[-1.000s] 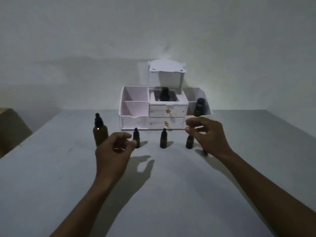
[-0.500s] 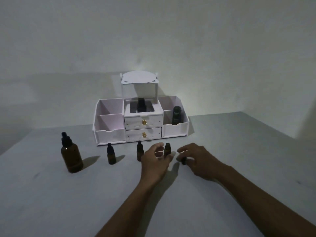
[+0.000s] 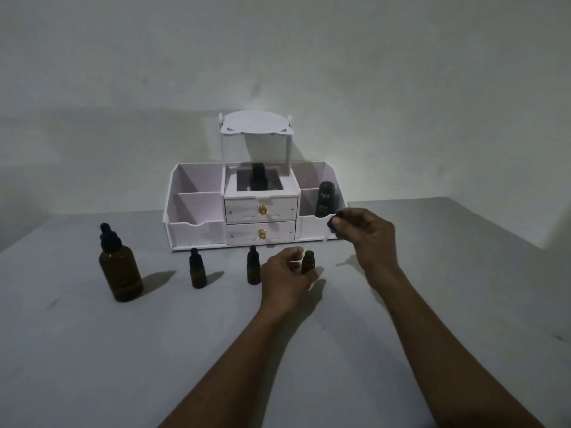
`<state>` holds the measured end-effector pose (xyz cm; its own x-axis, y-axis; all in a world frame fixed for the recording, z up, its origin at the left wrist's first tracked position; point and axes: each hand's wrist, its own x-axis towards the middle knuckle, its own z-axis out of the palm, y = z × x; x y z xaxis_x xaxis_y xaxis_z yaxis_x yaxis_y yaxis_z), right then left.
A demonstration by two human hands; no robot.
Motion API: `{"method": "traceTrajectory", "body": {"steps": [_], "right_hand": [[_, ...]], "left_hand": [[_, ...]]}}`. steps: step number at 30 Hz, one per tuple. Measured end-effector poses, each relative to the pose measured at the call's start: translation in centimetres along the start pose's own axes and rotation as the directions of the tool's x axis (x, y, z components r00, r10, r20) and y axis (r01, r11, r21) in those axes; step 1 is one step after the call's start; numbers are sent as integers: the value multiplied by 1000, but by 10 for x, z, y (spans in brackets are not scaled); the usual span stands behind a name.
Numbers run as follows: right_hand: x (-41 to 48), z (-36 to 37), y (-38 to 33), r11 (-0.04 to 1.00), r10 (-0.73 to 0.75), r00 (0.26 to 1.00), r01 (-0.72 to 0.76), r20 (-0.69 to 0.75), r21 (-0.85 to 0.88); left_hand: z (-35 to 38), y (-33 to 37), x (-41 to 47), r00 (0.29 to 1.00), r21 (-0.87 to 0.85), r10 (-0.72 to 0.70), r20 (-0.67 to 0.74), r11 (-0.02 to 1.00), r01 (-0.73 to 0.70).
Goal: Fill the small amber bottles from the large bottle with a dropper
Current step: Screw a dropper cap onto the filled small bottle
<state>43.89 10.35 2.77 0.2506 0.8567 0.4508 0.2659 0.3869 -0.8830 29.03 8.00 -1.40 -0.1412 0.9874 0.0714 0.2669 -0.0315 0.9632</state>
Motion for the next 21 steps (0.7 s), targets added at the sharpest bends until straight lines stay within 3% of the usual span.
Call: {"method": "traceTrajectory", "body": {"steps": [13,21], "right_hand": [[-14,24,20,974,4,987,33,159,-225],[-18,26,26,966,13,989,26,150,-256]], "left_hand": [[5,3,-10,1000,25,19,-21,1000,-18],[2,6,-12,1000,-18,1,14,1000,-1]]}}
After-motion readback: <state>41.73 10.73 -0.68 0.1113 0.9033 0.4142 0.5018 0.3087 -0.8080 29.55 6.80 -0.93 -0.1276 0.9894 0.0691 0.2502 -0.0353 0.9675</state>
